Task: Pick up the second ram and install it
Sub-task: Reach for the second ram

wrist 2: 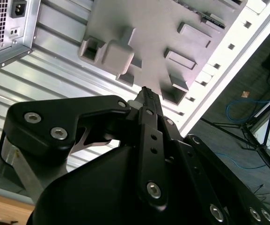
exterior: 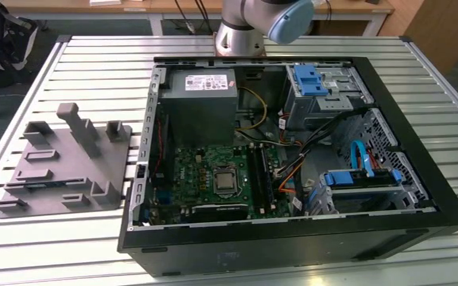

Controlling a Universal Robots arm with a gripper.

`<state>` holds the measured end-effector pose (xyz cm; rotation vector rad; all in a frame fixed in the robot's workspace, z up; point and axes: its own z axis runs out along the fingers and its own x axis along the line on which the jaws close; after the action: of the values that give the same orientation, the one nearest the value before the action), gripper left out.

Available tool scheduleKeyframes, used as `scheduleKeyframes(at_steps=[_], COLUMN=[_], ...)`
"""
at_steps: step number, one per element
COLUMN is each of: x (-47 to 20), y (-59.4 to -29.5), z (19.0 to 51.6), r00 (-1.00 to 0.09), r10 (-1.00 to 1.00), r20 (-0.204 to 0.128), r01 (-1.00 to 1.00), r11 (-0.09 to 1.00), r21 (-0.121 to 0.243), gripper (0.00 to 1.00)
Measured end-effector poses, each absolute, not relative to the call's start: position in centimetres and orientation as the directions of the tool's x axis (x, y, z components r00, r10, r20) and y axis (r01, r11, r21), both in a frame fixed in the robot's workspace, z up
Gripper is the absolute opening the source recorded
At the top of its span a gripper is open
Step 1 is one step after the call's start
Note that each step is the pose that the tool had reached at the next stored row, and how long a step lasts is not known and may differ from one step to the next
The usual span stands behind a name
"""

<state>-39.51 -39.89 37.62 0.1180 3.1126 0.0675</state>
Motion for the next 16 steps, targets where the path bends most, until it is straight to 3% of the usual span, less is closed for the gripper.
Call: scheduleKeyframes(at_steps=[16], x=[-40.7], y=[-39.9], z=[37.3], r00=[-0.997], r10=[0.076], r20=[-0.024], r01=[0.075], r11=[0.996], r21=[0.044], gripper=[0.10])
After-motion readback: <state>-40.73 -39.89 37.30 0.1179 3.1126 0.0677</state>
